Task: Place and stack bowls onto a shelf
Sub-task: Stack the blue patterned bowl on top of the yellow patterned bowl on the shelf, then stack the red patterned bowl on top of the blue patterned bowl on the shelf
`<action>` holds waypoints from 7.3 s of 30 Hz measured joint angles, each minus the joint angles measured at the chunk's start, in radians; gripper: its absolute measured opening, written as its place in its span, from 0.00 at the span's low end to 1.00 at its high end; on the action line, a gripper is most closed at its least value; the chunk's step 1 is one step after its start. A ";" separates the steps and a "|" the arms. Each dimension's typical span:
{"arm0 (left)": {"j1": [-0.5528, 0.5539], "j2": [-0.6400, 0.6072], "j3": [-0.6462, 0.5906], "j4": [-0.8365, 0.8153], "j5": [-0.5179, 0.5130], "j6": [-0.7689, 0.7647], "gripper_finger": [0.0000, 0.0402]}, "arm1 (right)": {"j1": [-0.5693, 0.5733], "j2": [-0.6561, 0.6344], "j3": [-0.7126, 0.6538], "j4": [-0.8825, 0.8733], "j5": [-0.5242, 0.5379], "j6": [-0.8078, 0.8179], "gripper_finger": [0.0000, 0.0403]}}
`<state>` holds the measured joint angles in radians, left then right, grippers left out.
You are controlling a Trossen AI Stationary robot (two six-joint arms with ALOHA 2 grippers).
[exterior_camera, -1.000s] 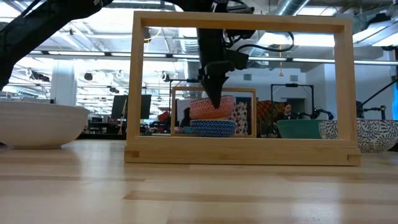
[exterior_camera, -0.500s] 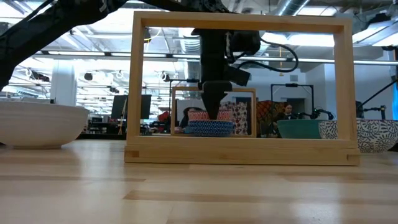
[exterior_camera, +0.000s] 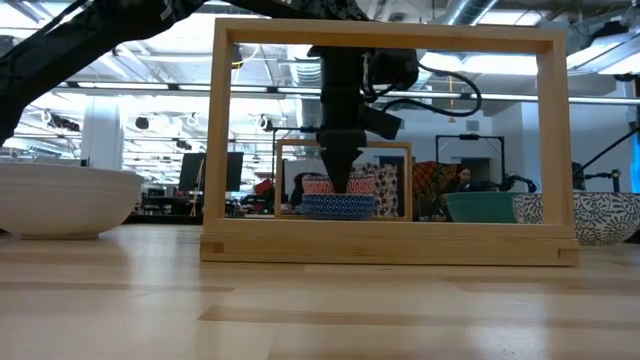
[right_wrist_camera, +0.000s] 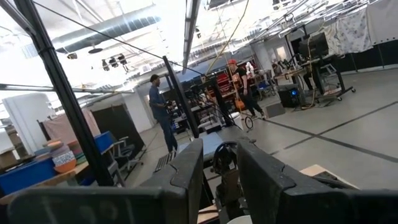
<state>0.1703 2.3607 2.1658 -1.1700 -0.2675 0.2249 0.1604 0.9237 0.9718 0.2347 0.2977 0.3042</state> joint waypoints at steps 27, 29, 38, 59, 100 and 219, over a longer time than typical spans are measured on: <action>0.028 -0.061 0.154 -0.114 0.127 -0.118 0.38 | -0.001 0.000 0.000 -0.026 0.000 0.000 0.31; 0.028 -0.080 0.155 -0.098 0.143 -0.151 0.38 | -0.003 0.000 0.000 -0.030 0.000 0.000 0.31; 0.016 -0.123 0.151 0.153 0.157 -0.265 0.07 | -0.006 -0.003 0.000 -0.033 0.000 0.000 0.31; -0.112 -0.560 -0.917 1.366 -0.154 -0.638 0.00 | -0.006 -0.016 0.000 -0.049 0.000 -0.002 0.31; -0.150 -0.444 -1.067 1.580 -0.371 -0.723 0.00 | -0.032 -0.014 0.000 -0.071 0.003 -0.016 0.31; -0.203 -1.344 -1.611 1.736 -0.088 -0.582 0.00 | 0.056 0.228 -0.214 -1.519 -0.195 1.423 0.47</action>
<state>-0.0326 1.0164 0.5552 0.5659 -0.3553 -0.3569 0.2164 1.1521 0.7578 -1.2842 0.1032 1.7274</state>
